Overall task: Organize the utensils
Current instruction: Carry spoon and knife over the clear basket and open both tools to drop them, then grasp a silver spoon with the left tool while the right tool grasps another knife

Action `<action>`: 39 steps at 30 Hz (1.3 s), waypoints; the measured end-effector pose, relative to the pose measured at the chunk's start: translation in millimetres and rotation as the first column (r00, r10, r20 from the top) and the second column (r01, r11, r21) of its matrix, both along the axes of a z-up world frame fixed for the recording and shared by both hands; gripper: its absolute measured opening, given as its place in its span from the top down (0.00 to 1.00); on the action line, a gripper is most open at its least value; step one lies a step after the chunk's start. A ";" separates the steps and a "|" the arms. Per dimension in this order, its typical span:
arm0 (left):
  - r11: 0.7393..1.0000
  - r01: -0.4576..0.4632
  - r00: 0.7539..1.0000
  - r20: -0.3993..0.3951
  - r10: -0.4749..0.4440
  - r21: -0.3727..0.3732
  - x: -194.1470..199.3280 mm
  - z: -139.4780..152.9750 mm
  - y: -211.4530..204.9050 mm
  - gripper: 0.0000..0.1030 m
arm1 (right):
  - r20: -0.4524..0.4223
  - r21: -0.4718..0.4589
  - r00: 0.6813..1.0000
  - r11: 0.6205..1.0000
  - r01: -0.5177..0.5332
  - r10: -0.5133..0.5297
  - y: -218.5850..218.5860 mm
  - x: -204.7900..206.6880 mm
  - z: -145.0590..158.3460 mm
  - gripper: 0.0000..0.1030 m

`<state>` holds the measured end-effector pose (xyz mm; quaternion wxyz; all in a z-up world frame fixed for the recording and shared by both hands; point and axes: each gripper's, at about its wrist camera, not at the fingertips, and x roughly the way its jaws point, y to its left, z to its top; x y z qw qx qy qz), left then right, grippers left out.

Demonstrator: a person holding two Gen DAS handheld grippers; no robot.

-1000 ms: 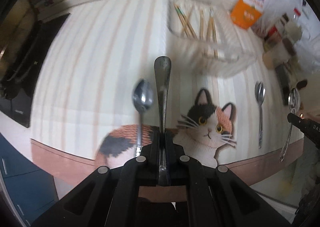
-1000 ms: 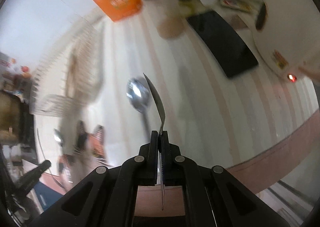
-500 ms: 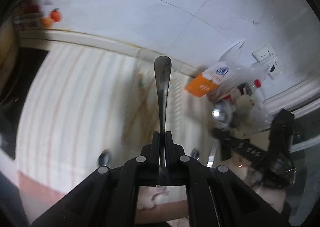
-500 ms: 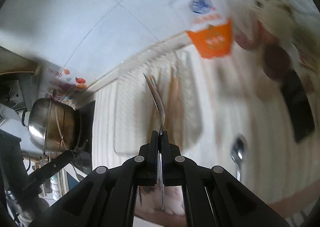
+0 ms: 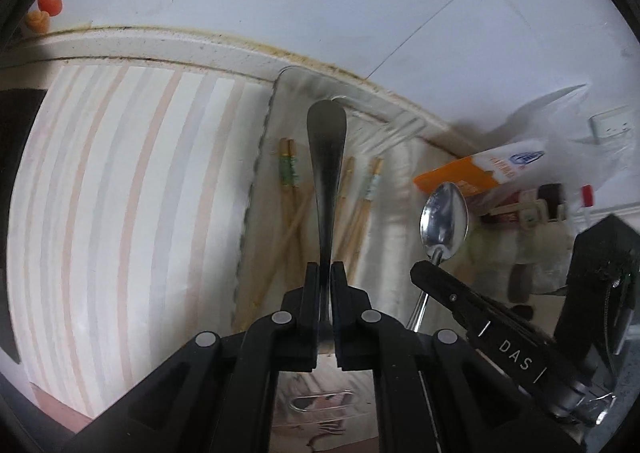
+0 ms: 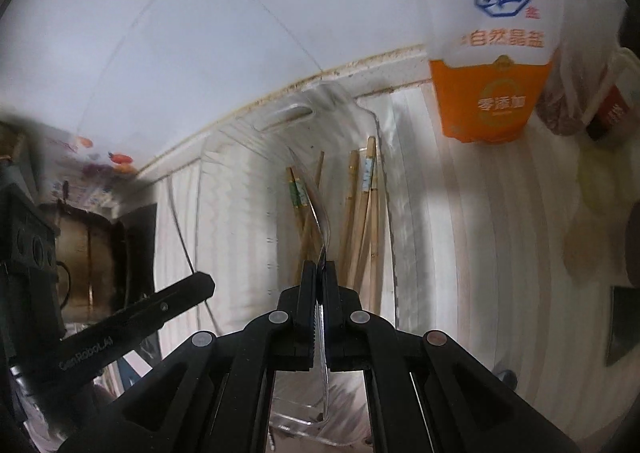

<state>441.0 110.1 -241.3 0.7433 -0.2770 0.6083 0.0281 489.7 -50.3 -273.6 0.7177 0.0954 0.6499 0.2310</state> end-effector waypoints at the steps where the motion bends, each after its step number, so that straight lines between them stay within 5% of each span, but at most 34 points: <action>1: 0.999 0.002 1.000 -0.003 -0.002 0.045 -1.0 2.6 -1.3 0.96 | -0.004 -0.011 1.000 1.000 -0.006 0.006 1.4 1.0 -1.8 0.96; 2: 0.998 0.008 1.000 0.005 -0.008 0.070 -2.5 5.7 -2.5 0.96 | -0.002 -0.020 1.000 1.000 -0.011 0.011 1.4 0.1 -1.7 0.94; 4: 0.991 0.006 1.000 0.017 -0.008 0.132 -6.1 13.8 -3.8 0.94 | 0.017 -0.042 1.000 0.999 -0.006 0.006 -1.8 -2.1 2.3 0.73; 7: 0.965 -0.011 0.999 0.044 0.000 0.260 -18.3 31.8 -2.6 0.87 | 0.080 -0.093 0.997 0.996 0.012 -0.005 -13.6 -11.2 16.7 0.67; 10: 0.927 -0.044 0.995 0.100 0.007 0.374 -39.9 53.4 -1.5 0.54 | 0.149 -0.130 0.988 0.990 0.049 -0.030 -29.9 -24.2 33.9 0.53; 12: 0.909 -0.084 0.988 0.154 0.022 0.408 -54.5 64.3 1.4 0.19 | 0.190 -0.133 0.980 0.987 0.088 -0.062 -46.4 -34.9 45.5 0.51; 14: 0.885 -0.128 0.976 0.215 0.032 0.447 -74.5 74.4 4.2 0.00 | 0.229 -0.115 0.968 0.985 0.131 -0.102 -67.7 -48.8 56.7 0.50; 17: 0.877 -0.147 0.974 0.219 0.049 0.458 -102.0 74.2 10.3 0.00 | 0.282 -0.104 0.948 0.978 0.182 -0.146 -95.9 -71.5 64.1 0.39; 21: 0.868 -0.154 0.982 0.168 0.083 0.472 -134.3 52.7 11.1 0.00 | 0.264 -0.149 0.952 0.969 0.197 -0.153 -123.7 -102.6 47.8 0.38; 29: 0.901 -0.062 0.989 -0.093 0.112 0.430 -192.4 -62.5 -3.4 0.00 | 0.093 -0.319 0.989 0.937 0.139 -0.115 -145.7 -142.9 -54.7 0.38; 34: 0.914 -0.031 0.979 -0.173 0.110 0.405 -203.5 -103.1 -9.2 0.00 | 0.103 -0.386 0.990 0.913 0.133 -0.100 -141.5 -146.7 -86.8 0.51; 38: 0.917 -0.002 0.982 -0.175 0.078 0.399 -197.7 -114.2 -17.5 0.00 | 0.148 -0.438 0.986 0.890 0.130 -0.071 -129.7 -152.4 -77.7 0.72; 39: 0.917 0.008 0.983 -0.173 0.067 0.398 -194.9 -116.9 -19.8 0.00 | 0.152 -0.443 0.986 0.888 0.124 -0.062 -126.2 -154.3 -74.6 0.83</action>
